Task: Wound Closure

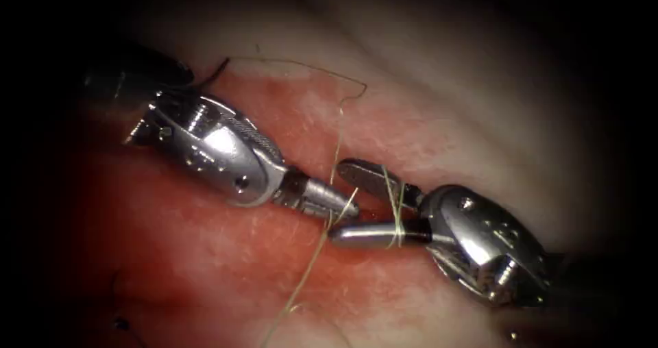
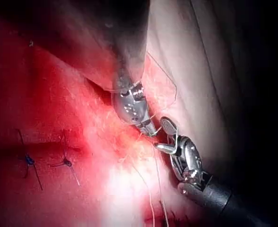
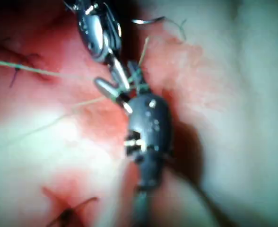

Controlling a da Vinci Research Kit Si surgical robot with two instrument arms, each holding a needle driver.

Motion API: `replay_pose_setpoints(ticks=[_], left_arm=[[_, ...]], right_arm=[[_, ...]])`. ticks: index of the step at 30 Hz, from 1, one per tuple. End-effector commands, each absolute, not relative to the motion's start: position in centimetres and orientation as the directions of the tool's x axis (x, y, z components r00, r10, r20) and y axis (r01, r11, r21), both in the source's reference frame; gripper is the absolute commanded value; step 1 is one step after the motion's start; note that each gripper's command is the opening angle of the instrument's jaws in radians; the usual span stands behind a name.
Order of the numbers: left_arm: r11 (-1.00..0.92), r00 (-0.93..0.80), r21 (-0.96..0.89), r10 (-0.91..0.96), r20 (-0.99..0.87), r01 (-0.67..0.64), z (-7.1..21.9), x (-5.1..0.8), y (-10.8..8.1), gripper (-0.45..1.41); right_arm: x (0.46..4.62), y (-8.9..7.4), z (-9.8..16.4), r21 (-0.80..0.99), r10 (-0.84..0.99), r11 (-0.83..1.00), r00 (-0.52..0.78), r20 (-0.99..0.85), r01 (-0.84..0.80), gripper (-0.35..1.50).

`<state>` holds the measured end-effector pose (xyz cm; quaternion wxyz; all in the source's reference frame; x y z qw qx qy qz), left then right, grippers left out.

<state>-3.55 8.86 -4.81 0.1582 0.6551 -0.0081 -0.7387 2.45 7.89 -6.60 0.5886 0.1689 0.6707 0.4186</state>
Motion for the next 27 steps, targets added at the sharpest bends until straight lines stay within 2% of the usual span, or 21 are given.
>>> replay_pose_setpoints(ticks=[1, 12, 27], left_arm=[[-0.950, -0.091, 0.219, -0.244, -0.965, 0.223, -4.77, -3.61, 8.84, -0.35], [-0.954, -0.104, 0.215, -0.240, -0.965, 0.207, -4.91, -3.65, 8.78, -0.35], [-0.953, -0.138, 0.217, -0.249, -0.959, 0.212, -4.87, -3.68, 8.76, -0.35]], right_arm=[[2.45, 7.89, -6.54, 0.771, 0.728, 0.571, -0.261, -0.635, -0.282, 0.46], [2.19, 7.89, -6.39, 0.768, 0.768, 0.481, -0.218, -0.602, -0.424, 0.32], [2.45, 7.88, -6.19, 0.749, 0.817, 0.410, -0.155, -0.555, -0.521, 0.31]])
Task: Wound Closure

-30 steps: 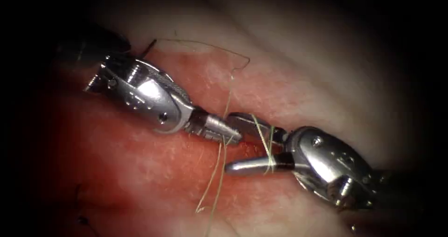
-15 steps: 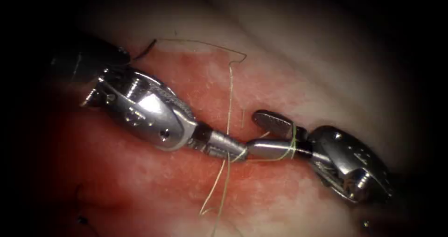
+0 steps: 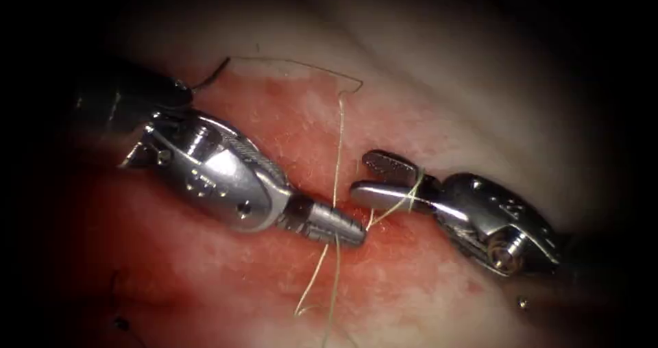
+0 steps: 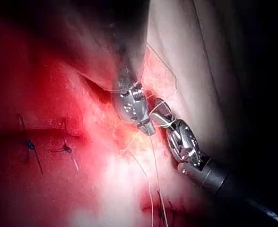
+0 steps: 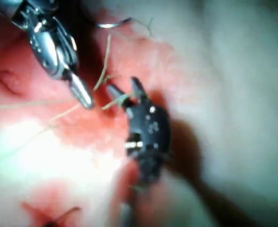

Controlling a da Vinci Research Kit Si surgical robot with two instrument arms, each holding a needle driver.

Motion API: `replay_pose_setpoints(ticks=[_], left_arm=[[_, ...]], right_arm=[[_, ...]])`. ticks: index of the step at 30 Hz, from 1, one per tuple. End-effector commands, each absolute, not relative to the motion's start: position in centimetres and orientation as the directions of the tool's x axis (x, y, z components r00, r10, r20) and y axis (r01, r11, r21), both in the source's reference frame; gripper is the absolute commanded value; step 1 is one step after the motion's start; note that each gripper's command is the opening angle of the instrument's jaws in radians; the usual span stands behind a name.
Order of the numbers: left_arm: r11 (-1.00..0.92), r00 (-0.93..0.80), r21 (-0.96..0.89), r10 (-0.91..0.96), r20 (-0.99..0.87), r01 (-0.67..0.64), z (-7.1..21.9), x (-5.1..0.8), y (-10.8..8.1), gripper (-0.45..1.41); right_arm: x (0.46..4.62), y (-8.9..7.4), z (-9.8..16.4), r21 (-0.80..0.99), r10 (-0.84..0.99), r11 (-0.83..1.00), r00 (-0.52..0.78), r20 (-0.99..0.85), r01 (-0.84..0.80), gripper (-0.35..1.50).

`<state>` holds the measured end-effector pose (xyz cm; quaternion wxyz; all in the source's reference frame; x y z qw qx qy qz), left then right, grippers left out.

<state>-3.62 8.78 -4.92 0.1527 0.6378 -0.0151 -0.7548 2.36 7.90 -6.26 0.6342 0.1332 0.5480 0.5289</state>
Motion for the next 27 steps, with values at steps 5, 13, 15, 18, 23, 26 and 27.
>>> replay_pose_setpoints(ticks=[5, 13, 15, 18, 23, 26, 27], left_arm=[[-0.961, -0.162, 0.196, -0.229, -0.960, 0.197, -4.77, -3.65, 8.78, -0.35], [-0.962, -0.193, 0.188, -0.226, -0.955, 0.196, -4.60, -3.64, 8.80, -0.35], [-0.962, -0.193, 0.188, -0.226, -0.955, 0.196, -4.59, -3.63, 8.81, -0.35], [-0.962, -0.194, 0.188, -0.226, -0.955, 0.196, -4.59, -3.64, 8.82, -0.35], [-0.963, -0.195, 0.188, -0.225, -0.955, 0.194, -4.59, -3.65, 8.82, -0.35], [-0.963, -0.195, 0.188, -0.225, -0.955, 0.194, -4.60, -3.65, 8.81, -0.35], [-0.963, -0.195, 0.188, -0.225, -0.955, 0.195, -4.60, -3.64, 8.81, -0.35]], right_arm=[[2.45, 7.88, -6.08, 0.743, 0.821, 0.392, -0.158, -0.548, -0.542, 0.31], [2.37, 7.94, -6.02, 0.716, 0.816, 0.359, -0.171, -0.552, -0.599, 0.47], [2.36, 7.95, -6.01, 0.714, 0.815, 0.356, -0.173, -0.552, -0.603, 0.59], [2.40, 7.95, -5.99, 0.717, 0.819, 0.360, -0.166, -0.549, -0.597, 0.71], [2.58, 7.90, -5.89, 0.740, 0.844, 0.354, -0.146, -0.516, -0.572, 0.88], [2.66, 7.88, -5.83, 0.749, 0.850, 0.352, -0.144, -0.507, -0.560, 0.88], [2.69, 7.87, -5.82, 0.750, 0.852, 0.354, -0.138, -0.505, -0.559, 0.88]])
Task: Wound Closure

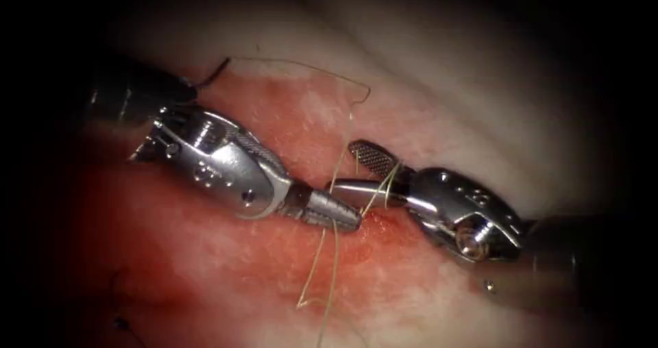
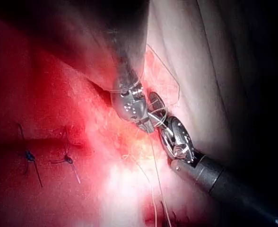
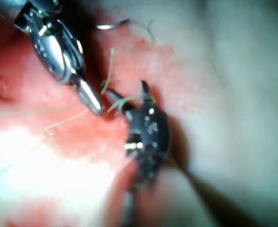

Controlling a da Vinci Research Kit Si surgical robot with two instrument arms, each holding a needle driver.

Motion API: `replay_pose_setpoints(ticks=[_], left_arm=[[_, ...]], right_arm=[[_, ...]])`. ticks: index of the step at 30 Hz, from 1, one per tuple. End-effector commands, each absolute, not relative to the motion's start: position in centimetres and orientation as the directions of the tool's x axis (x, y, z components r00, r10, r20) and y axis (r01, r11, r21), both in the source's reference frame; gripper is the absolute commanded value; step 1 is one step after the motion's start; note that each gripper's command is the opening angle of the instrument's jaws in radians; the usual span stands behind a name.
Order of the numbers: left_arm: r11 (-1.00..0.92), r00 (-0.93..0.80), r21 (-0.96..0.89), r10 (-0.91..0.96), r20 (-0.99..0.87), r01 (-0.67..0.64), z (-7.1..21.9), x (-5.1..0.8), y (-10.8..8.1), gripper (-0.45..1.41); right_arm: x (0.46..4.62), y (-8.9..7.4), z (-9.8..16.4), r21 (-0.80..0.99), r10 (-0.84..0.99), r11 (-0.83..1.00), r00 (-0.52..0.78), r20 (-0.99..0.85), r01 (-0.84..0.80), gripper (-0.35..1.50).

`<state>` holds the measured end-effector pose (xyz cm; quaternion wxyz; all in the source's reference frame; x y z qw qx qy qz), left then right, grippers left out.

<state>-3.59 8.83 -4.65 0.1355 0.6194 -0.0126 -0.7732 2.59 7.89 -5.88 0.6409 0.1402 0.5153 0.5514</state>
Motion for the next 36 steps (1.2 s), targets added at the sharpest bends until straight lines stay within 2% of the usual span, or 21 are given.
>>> replay_pose_setpoints(ticks=[1, 6, 8, 11, 22, 36], left_arm=[[-0.963, -0.195, 0.188, -0.225, -0.955, 0.195, -4.60, -3.64, 8.81, -0.35], [-0.963, -0.194, 0.187, -0.225, -0.955, 0.195, -4.60, -3.64, 8.81, -0.35], [-0.963, -0.195, 0.187, -0.225, -0.955, 0.195, -4.61, -3.64, 8.80, -0.35], [-0.963, -0.195, 0.187, -0.225, -0.955, 0.194, -4.61, -3.64, 8.80, -0.35], [-0.969, -0.206, 0.158, -0.196, -0.959, 0.189, -4.63, -3.62, 8.80, -0.35], [-0.999, -0.406, -0.034, 0.019, -0.914, 0.031, -4.95, -3.29, 9.66, -0.35]], right_arm=[[2.70, 7.87, -5.81, 0.750, 0.853, 0.354, -0.135, -0.504, -0.558, 0.88], [2.64, 7.88, -5.81, 0.746, 0.855, 0.344, -0.138, -0.500, -0.570, 0.79], [2.60, 7.89, -5.82, 0.741, 0.855, 0.339, -0.139, -0.500, -0.580, 0.47], [2.60, 7.88, -5.84, 0.748, 0.857, 0.345, -0.136, -0.498, -0.567, -0.35], [2.60, 7.87, -5.99, 0.730, 0.834, 0.369, -0.143, -0.534, -0.575, -0.35], [2.69, 7.63, -6.62, 0.523, 0.713, 0.479, -0.035, -0.700, -0.705, -0.35]])
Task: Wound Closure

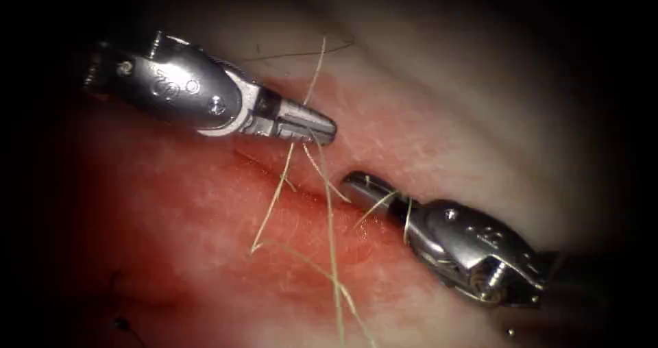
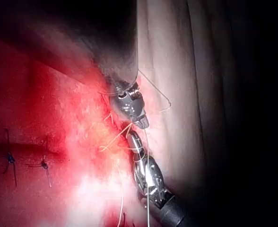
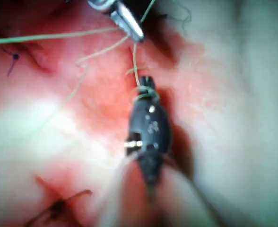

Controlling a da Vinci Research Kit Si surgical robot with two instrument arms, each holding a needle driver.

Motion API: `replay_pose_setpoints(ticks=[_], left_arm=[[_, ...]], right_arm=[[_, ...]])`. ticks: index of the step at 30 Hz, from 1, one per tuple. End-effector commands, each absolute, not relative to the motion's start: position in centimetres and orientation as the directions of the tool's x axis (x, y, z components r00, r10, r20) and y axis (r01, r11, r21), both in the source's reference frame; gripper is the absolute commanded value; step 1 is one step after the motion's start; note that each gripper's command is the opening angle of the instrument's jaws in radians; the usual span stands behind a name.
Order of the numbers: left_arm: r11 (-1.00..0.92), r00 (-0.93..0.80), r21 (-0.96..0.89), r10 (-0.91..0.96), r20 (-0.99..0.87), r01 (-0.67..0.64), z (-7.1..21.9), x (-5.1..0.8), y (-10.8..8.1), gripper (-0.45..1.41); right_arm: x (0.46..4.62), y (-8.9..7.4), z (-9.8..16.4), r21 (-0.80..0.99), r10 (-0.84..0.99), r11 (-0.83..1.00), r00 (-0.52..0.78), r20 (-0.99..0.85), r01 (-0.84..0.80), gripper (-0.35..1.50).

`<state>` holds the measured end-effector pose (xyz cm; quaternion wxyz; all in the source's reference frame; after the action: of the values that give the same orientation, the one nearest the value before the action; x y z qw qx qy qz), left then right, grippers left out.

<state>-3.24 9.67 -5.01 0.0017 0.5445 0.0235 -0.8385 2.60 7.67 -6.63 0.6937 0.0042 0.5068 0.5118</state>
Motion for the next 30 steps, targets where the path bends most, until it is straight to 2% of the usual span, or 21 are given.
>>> replay_pose_setpoints(ticks=[1, 10, 30], left_arm=[[-0.999, -0.415, -0.047, 0.033, -0.909, 0.024, -4.9, -3.28, 9.7, -0.35], [-0.989, -0.490, -0.109, 0.144, -0.860, -0.100, -4.7, -3.17, 10.4, -0.35], [-0.961, -0.509, -0.137, 0.245, -0.825, -0.240, -4.6, -3.19, 11.3, -0.35]], right_arm=[[2.71, 7.6, -6.7, 0.512, 0.709, 0.481, -0.028, -0.705, -0.712, -0.35], [3.11, 7.3, -6.9, 0.407, 0.716, 0.489, 0.089, -0.693, -0.771, -0.35], [3.14, 7.0, -7.0, 0.392, 0.716, 0.522, 0.138, -0.685, -0.758, -0.35]])
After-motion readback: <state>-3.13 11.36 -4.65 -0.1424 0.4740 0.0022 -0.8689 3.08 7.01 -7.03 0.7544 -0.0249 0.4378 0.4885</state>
